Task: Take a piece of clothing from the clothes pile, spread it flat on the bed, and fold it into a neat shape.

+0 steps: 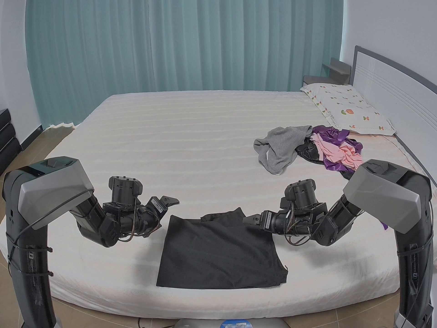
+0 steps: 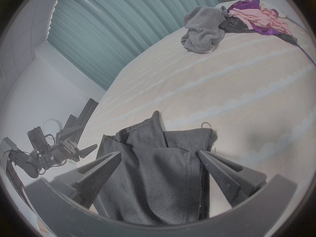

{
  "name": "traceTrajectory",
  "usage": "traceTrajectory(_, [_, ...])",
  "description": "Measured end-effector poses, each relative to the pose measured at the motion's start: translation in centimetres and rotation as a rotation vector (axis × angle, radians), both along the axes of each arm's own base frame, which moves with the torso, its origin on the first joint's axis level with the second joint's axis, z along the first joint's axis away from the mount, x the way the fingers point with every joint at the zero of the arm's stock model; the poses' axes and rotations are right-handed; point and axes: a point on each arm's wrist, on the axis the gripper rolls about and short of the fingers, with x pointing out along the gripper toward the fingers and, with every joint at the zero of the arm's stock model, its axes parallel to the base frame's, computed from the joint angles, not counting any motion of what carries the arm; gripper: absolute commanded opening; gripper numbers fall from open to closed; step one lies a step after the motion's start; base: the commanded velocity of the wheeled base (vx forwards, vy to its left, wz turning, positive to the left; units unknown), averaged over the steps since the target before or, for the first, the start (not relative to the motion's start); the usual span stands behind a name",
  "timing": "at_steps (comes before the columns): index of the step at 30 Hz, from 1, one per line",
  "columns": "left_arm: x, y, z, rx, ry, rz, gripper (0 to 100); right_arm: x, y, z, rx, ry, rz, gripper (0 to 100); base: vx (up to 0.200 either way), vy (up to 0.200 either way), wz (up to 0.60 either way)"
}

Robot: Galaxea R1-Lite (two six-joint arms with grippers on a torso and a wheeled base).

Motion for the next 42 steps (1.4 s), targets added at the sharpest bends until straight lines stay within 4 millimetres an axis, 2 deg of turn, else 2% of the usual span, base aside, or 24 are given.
traceTrajectory(1, [0.0, 0.0, 0.0, 0.000, 0.000, 0.000, 100, 0.0, 0.0, 0.0, -0.001, 0.000, 0.001, 100, 0.000, 0.000, 0.00])
traceTrajectory(2, [0.0, 0.0, 0.0, 0.000, 0.000, 0.000, 100, 0.0, 0.1, -0.1, -0.001, 0.002, 0.002, 0, 0.000, 0.000, 0.00])
traceTrajectory(14, [-0.1, -0.7, -0.6, 0.097, -0.025, -0.005, 100, -0.3, 0.0, -0.6, -0.049, 0.020, -0.015, 0, 0.000, 0.000, 0.00])
traceTrajectory(27, [0.1, -1.6, -1.7, 0.174, -0.044, -0.059, 100, 0.6, -0.8, 0.8, -0.046, -0.026, -0.075, 0, 0.000, 0.000, 0.00])
traceTrajectory(36, [1.1, -2.4, -2.5, 0.194, -0.057, -0.062, 100, 1.2, -1.9, 0.9, -0.047, -0.033, -0.114, 0, 0.000, 0.000, 0.00])
traceTrajectory(37, [1.3, -2.4, -2.6, 0.196, -0.058, -0.059, 0, 1.3, -2.0, 0.9, -0.048, -0.032, -0.116, 0, 0.000, 0.000, 0.00])
traceTrajectory(42, [1.5, -2.7, -3.0, 0.202, -0.057, -0.057, 0, 1.3, -1.9, 0.8, -0.048, -0.030, -0.115, 0, 0.000, 0.000, 0.00])
